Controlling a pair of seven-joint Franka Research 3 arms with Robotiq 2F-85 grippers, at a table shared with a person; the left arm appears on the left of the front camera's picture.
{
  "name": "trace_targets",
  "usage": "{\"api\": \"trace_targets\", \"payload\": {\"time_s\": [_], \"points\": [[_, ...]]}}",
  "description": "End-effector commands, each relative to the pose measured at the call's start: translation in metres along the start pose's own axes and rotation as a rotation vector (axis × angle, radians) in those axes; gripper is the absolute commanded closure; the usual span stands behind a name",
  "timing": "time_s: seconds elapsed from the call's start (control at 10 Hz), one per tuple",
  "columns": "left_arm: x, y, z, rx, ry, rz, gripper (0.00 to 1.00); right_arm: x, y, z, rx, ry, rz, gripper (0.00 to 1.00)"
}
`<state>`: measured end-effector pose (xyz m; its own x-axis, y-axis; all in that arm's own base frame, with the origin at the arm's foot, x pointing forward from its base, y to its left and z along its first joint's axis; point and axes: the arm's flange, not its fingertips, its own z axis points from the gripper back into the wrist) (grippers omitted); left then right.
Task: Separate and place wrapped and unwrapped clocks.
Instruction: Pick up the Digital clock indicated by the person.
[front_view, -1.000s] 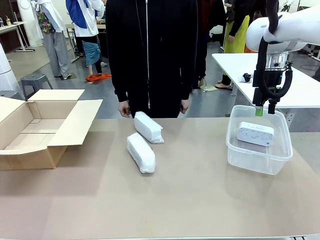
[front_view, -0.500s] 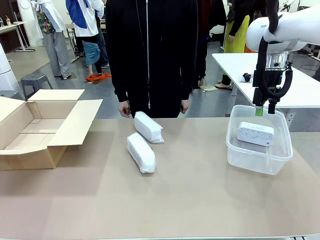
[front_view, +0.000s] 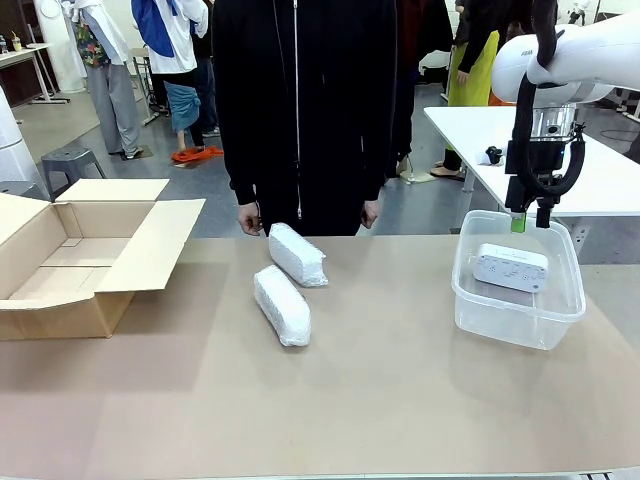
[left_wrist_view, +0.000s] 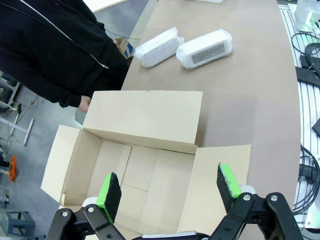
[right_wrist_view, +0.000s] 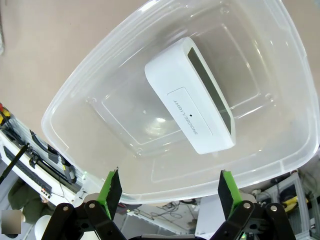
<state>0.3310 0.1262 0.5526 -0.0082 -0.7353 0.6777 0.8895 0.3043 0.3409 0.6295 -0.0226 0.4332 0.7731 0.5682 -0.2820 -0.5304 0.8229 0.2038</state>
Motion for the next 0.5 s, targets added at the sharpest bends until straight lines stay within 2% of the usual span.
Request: {"api": "trace_targets", "payload": {"time_s": [0.0,0.1,0.4], "points": [[-0.002,0.001,0.001,0.003,-0.021,-0.019,0.0,-0.001,0.001,-0.004,-0.005,-0.006,0.004,0.0],[-0.002,0.001,0.001,0.003,-0.021,-0.019,0.0,0.0,0.0,0.0,0.0,0.0,0.0,0.0],[-0.002,0.001,0.001,0.003,-0.021,-0.019,0.0,-0.026,-0.02,0.021,0.043,-0.123,-0.068,0.0]]}}
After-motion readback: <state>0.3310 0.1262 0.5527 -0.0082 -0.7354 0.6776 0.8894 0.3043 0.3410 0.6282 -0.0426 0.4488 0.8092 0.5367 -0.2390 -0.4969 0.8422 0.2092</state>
